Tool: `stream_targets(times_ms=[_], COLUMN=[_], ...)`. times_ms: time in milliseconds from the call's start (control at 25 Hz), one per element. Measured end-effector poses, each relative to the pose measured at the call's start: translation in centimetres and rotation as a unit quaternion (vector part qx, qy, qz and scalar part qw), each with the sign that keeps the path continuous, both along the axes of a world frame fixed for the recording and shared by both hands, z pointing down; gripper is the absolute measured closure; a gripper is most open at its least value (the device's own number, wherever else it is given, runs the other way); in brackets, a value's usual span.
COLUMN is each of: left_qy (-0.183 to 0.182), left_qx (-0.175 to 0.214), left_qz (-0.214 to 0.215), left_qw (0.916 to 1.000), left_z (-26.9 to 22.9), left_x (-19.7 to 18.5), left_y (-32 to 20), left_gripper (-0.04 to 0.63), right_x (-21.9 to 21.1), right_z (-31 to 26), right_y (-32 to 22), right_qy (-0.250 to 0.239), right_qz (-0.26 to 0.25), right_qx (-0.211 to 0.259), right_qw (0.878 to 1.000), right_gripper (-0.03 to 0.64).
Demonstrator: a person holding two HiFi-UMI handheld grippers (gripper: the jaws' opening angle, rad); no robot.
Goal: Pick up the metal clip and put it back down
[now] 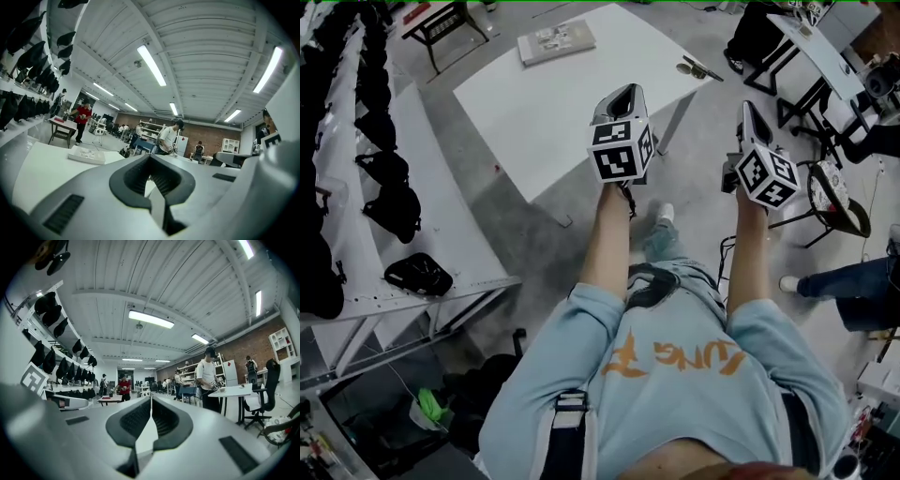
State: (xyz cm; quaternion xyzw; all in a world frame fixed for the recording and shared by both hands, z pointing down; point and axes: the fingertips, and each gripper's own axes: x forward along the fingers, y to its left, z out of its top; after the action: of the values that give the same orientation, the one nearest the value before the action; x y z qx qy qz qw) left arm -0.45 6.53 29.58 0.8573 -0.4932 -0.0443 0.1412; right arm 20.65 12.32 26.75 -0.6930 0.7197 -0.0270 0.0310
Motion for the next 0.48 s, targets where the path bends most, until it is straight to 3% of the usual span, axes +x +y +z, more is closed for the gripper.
stream_targets(times_ms=[480], left_qy=[-0.029], left_qx=[-0.056], left_qz=[0.032], left_qw=[0.9975], left_z=[6.4], left_x=[9.6], left_y=[-6.5], left_gripper=[0.586], right_x=[9.1], right_z=[7.3], right_y=[-6.3], right_qy=[-0.044], right_qz=[0.037], right_qx=[-0.068], right_qw=[0.996], right_gripper=[0.586])
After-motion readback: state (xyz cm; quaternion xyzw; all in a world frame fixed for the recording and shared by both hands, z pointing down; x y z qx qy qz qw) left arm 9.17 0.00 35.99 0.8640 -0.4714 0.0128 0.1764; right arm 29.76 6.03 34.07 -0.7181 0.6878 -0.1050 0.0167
